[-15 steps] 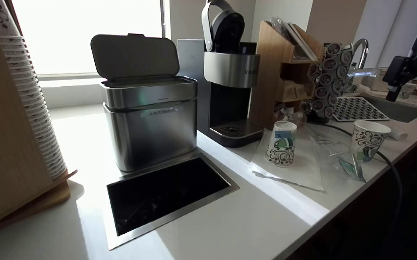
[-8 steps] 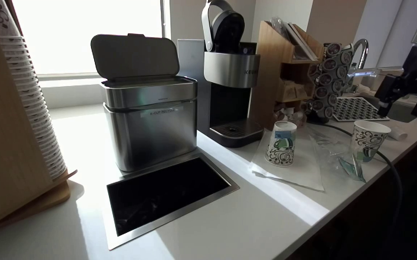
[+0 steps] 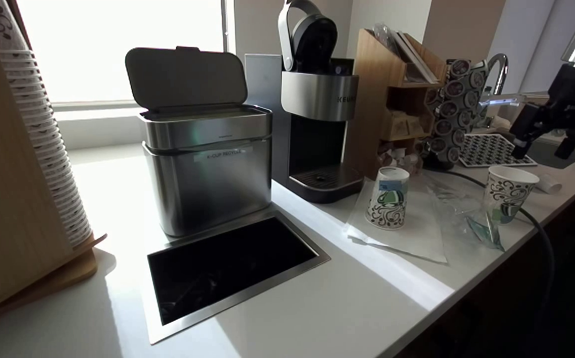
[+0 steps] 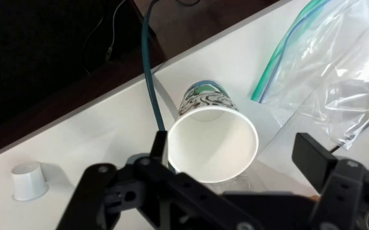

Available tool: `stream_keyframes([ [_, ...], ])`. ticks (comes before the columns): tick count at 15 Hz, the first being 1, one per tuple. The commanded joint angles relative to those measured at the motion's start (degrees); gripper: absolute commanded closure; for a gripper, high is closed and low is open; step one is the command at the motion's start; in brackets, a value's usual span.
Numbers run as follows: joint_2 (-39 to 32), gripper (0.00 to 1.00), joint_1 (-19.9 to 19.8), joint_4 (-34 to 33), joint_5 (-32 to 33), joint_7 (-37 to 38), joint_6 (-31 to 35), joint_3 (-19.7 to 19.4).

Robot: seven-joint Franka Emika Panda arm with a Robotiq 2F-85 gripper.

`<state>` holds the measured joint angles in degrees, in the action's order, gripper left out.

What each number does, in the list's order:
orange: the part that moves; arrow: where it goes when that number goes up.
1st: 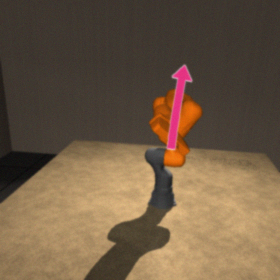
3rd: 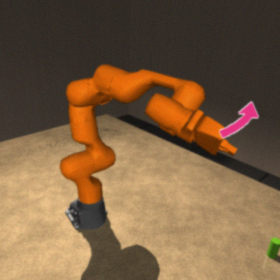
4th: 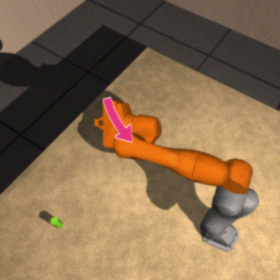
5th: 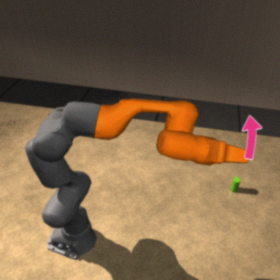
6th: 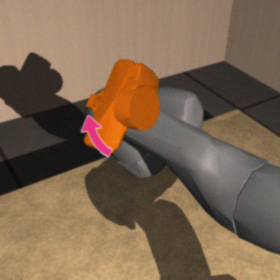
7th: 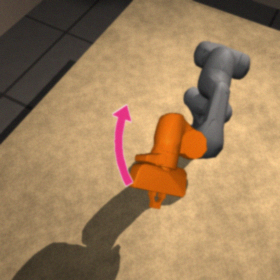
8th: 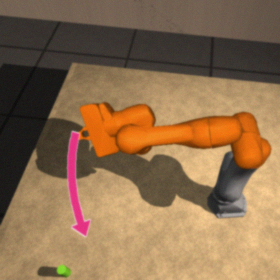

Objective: Place the right-side-up cup on the upside down cup

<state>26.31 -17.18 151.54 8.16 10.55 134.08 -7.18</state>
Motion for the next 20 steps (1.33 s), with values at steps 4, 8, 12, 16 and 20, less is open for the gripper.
stream_keyframes([
  [4, -7.4, 0.0, 3.7, -0.9, -5.2, -9.4, 7.2, -4.2],
  [8, -11.1, 0.05, 5.3, -1.5, -8.5, -12.4, 9.9, -4.8],
  [12, -13.2, 0.37, 6.0, -2.1, -9.4, -12.6, 11.4, -4.1],
  [16, -13.4, 0.69, 6.5, -3.2, -8.8, -11.9, 10.3, -3.6],
  [20, -13.1, 1.0, 6.1, -3.9, -8.0, -11.4, 9.7, -3.3],
])
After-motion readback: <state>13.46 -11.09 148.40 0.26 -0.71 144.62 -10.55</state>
